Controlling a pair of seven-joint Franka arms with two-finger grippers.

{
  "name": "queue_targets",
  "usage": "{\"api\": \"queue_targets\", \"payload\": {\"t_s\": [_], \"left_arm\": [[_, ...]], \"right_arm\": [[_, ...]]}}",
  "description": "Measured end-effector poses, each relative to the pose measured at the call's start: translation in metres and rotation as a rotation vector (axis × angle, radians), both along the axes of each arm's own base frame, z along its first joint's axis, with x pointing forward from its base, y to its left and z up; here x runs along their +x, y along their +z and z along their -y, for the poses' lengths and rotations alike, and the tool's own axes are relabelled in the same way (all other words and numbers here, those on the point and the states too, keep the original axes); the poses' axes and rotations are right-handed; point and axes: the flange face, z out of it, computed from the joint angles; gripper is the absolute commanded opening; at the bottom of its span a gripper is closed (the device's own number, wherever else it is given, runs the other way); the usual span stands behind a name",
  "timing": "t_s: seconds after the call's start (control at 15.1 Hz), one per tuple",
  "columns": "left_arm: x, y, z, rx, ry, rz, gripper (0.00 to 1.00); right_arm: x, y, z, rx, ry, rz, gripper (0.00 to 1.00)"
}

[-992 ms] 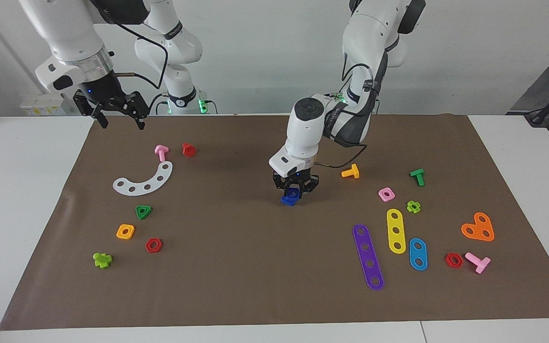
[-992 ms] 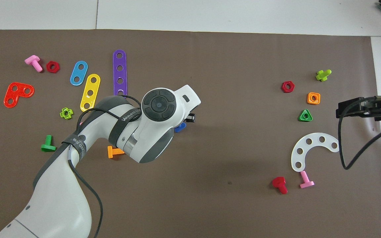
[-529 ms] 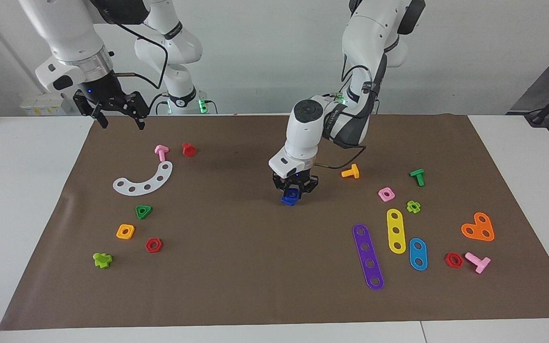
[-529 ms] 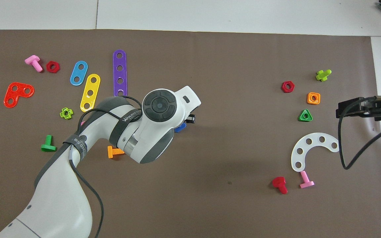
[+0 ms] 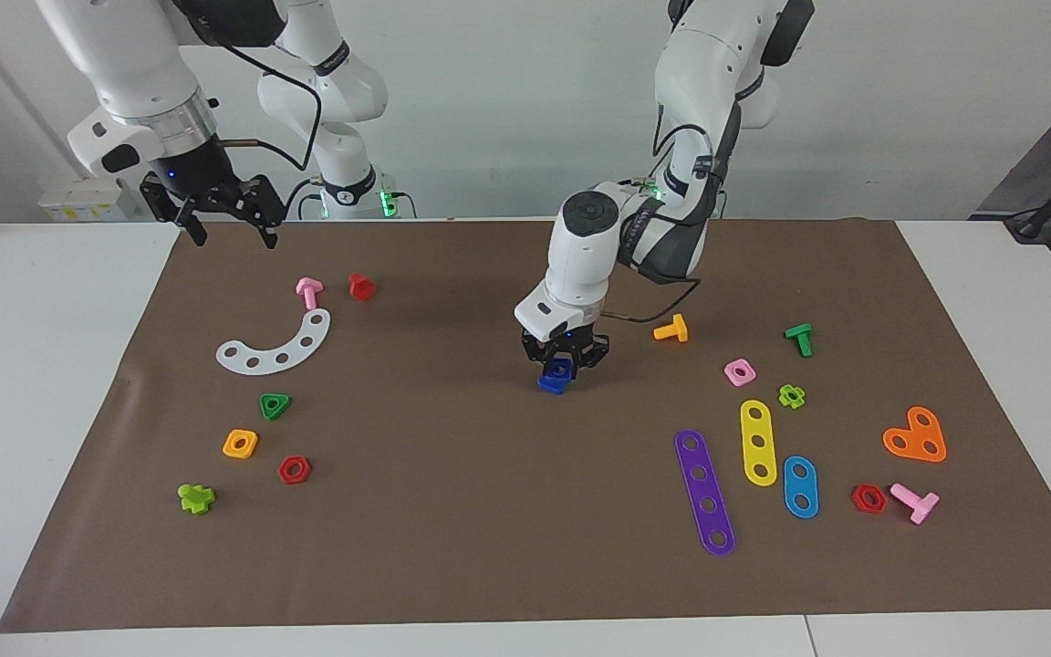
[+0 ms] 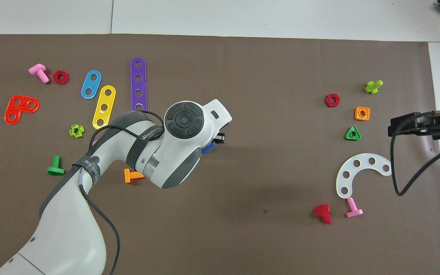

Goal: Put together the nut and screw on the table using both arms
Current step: 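Lower the blue nut onto the blue screw with the left gripper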

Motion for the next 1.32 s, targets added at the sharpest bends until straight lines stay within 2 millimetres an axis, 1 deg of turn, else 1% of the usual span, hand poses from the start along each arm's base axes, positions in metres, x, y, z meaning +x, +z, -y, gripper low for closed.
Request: {"api": "queue_targets", "payload": {"t_s": [0.79, 1.12, 1.19, 1.32], "left_arm": [[-0.004, -0.001, 0.003, -0.008, 0.0, -0.012, 0.0], [-0.008, -0.011, 0.003, -0.011, -0.003, -0.013, 0.0], [-0.009, -0.013, 0.002, -0.011, -0.003, -0.013, 0.09], [-0.009, -0.013, 0.003, -0.013, -0.004, -0.011, 0.56]], "right_arm": [[0.0, 0.0, 0.0, 0.0, 0.0, 0.0, 1.0], [0.0, 0.0, 0.0, 0.0, 0.0, 0.0, 1.0], [0.0, 0.0, 0.0, 0.0, 0.0, 0.0, 1.0], [0.0, 0.0, 0.0, 0.0, 0.0, 0.0, 1.0]]}}
